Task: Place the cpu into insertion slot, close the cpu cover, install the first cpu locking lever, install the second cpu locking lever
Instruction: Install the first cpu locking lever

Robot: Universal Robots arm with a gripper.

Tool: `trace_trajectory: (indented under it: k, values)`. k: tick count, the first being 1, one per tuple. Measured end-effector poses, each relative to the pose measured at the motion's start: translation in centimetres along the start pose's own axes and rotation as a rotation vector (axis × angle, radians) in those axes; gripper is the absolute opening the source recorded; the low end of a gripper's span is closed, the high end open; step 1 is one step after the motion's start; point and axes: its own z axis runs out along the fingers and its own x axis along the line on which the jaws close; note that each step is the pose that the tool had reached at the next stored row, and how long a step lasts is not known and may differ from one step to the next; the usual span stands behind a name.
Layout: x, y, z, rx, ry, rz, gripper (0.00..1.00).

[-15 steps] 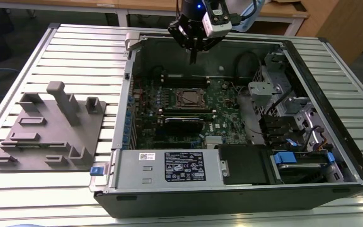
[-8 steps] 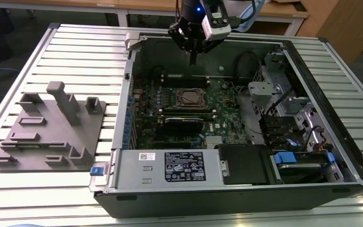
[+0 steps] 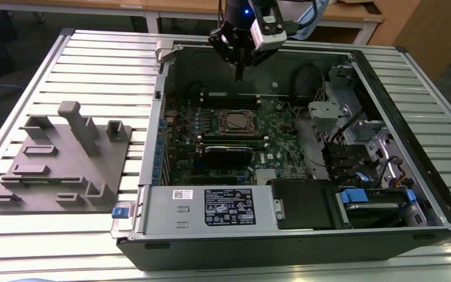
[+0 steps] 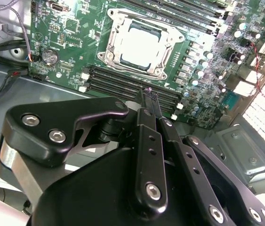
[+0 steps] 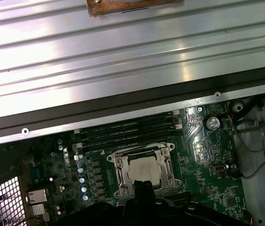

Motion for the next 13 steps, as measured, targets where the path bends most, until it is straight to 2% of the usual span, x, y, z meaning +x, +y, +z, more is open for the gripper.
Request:
trace_trajectory:
  k: [4,7,13]
  values:
    - [0.00,0.00,0.00,0.0009,0.0037,0.000,0.10]
    - [0.00,0.00,0.03,0.0006,0.0041,0.000,0.10]
    - [-0.01,-0.10,0.44,-0.0091,0.0062,0.000,0.10]
